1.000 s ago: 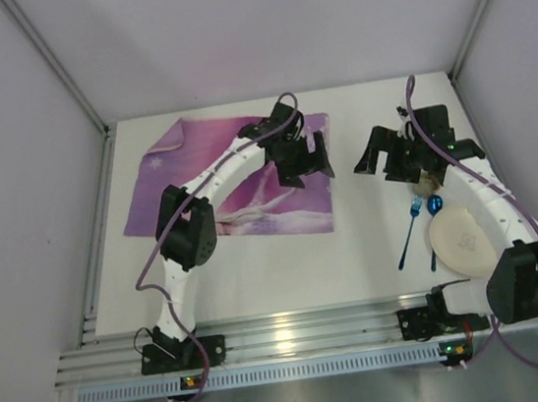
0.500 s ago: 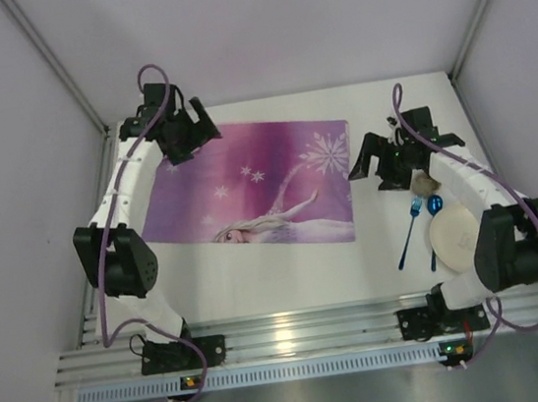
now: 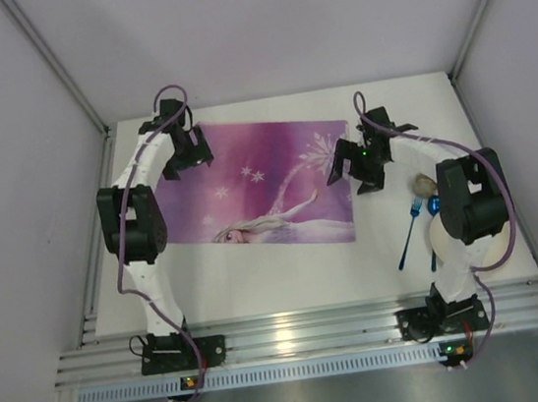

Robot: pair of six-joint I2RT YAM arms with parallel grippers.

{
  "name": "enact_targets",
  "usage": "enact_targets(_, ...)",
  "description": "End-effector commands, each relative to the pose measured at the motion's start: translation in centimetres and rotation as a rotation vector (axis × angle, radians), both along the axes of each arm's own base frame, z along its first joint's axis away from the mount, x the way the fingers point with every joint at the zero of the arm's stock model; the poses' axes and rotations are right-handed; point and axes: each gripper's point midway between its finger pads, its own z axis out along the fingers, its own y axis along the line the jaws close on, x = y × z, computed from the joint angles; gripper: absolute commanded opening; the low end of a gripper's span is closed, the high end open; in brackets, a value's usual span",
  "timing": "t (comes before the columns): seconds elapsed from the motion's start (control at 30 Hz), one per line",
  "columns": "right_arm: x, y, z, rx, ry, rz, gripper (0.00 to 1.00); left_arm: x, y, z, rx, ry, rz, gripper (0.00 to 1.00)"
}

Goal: Set the dinner table for one person

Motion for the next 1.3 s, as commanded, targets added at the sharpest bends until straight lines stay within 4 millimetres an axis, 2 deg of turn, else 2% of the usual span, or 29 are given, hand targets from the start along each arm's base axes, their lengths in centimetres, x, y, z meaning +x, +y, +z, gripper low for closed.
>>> enact_targets(0.0,2.3,0.8,1.1,-0.002,-0.055,-0.021,1.0,5.7,0.8,2.0,0.052,-0.146,-0.001,0.97)
enact_targets(0.03,2.4,0.8,1.1,-0.004,-0.055,-0.022,1.0,6.4,0.8,1.7,0.065,-0.15,-0.007,0.97)
enact_targets(0.07,2.7,0.8,1.3,-0.005,-0.061,-0.025,1.0,7.0,0.9,-0.2,0.078,-0.12,-0.02,0.96)
enact_targets(0.1,2.8,0.8,1.1,-0.012,-0.059,-0.023,1.0,8.3,0.9,0.7,0.085,-0.153,-0.019,0.96)
enact_targets(0.13,2.9,0.8,1.1,-0.013,-0.056,-0.023,1.0,8.7,0.9,-1.0,0.093,-0.123,-0.023,0.96)
enact_targets(0.17,3.1,0.8,1.4,-0.015,-0.059,-0.023,1.0,9.2,0.8,-1.2,0.089,-0.127,-0.023,0.96)
enact_targets(0.2,3.1,0.8,1.3,-0.019,-0.055,-0.019,1.0,10.1,0.5,-0.8,0.075,-0.155,-0.027,0.96)
enact_targets(0.27,3.5,0.8,1.6,-0.021,-0.061,-0.02,1.0,10.7,-0.9,-2.0,-0.001,-0.158,-0.042,0.96)
enact_targets(0.3,3.7,0.9,1.6,-0.023,-0.062,-0.021,1.0,11.5,-1.5,-1.9,-0.032,-0.194,-0.049,0.96)
enact_targets(0.37,4.4,1.1,2.4,-0.024,-0.091,-0.026,1.0,12.0,-2.6,-2.9,-0.094,-0.205,-0.044,0.96)
enact_targets(0.4,4.8,1.1,3.0,-0.028,-0.111,-0.033,1.0,12.7,-2.9,-2.7,-0.115,-0.236,-0.045,0.96)
enact_targets(0.5,6.0,2.3,5.4,0.009,-0.194,-0.021,1.0,13.5,-3.4,-3.3,-0.141,-0.251,-0.039,0.96)
enact_targets(0.53,6.0,3.2,5.9,0.025,-0.208,-0.002,1.0,13.6,-3.4,-4.1,-0.142,-0.24,-0.036,0.96)
enact_targets(0.57,6.6,4.0,6.6,0.047,-0.247,0.012,1.0,13.9,-3.4,-3.9,-0.142,-0.248,-0.035,0.96)
enact_targets(0.63,6.2,5.8,7.0,0.098,-0.26,0.054,1.0,14.1,-3.2,-4.9,-0.148,-0.239,-0.021,0.96)
enact_targets(0.73,6.0,8.4,5.4,0.183,-0.245,0.088,1.0,14.1,-3.0,-5.7,-0.152,-0.232,-0.006,0.96)
enact_targets(0.87,5.2,9.8,1.4,0.224,-0.164,0.086,1.0,14.1,-2.8,-6.4,-0.154,-0.235,0.015,0.96)
enact_targets(1.03,4.2,9.3,-1.7,0.189,-0.105,0.097,1.0,14.9,-2.5,-5.9,-0.189,-0.27,0.06,0.96)
enact_targets(1.27,2.9,8.5,-3.7,0.154,-0.059,0.111,1.0,16.7,-0.8,-5.6,-0.202,-0.338,0.162,0.97)
